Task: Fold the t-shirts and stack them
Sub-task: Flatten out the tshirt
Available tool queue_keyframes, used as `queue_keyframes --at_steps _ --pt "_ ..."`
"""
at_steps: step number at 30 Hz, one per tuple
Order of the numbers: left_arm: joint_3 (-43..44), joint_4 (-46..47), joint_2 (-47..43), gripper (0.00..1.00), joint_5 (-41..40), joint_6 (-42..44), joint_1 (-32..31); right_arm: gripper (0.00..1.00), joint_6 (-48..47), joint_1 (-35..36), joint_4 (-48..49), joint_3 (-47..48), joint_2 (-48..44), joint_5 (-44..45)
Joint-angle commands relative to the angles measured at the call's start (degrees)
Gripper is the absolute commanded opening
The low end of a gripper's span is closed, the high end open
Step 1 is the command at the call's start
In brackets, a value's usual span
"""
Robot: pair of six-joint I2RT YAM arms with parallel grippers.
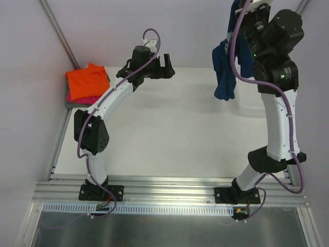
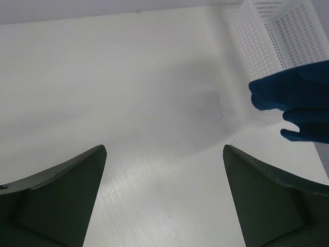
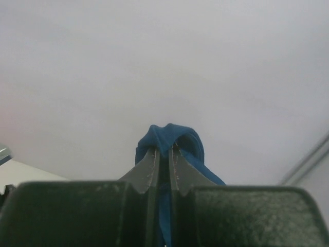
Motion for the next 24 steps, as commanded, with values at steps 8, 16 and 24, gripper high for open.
queue_keyframes --at_steps 8,16,24 --pt "-2.51 -0.01 -6.69 0.99 -5.75 0.59 -0.19 0.0 -1.72 11.78 7.54 5.53 2.03 -6.12" --pt "-2.15 -1.15 -7.58 0.99 -10.32 1.03 -0.1 0.01 0.9 2.86 4.04 -5.96 -0.85 -2.86" --pt "-3.56 -2.12 -9.42 0.99 -10.41 1.11 0.95 0.0 1.61 -4.81 1.5 -44.8 -10.35 -3.3"
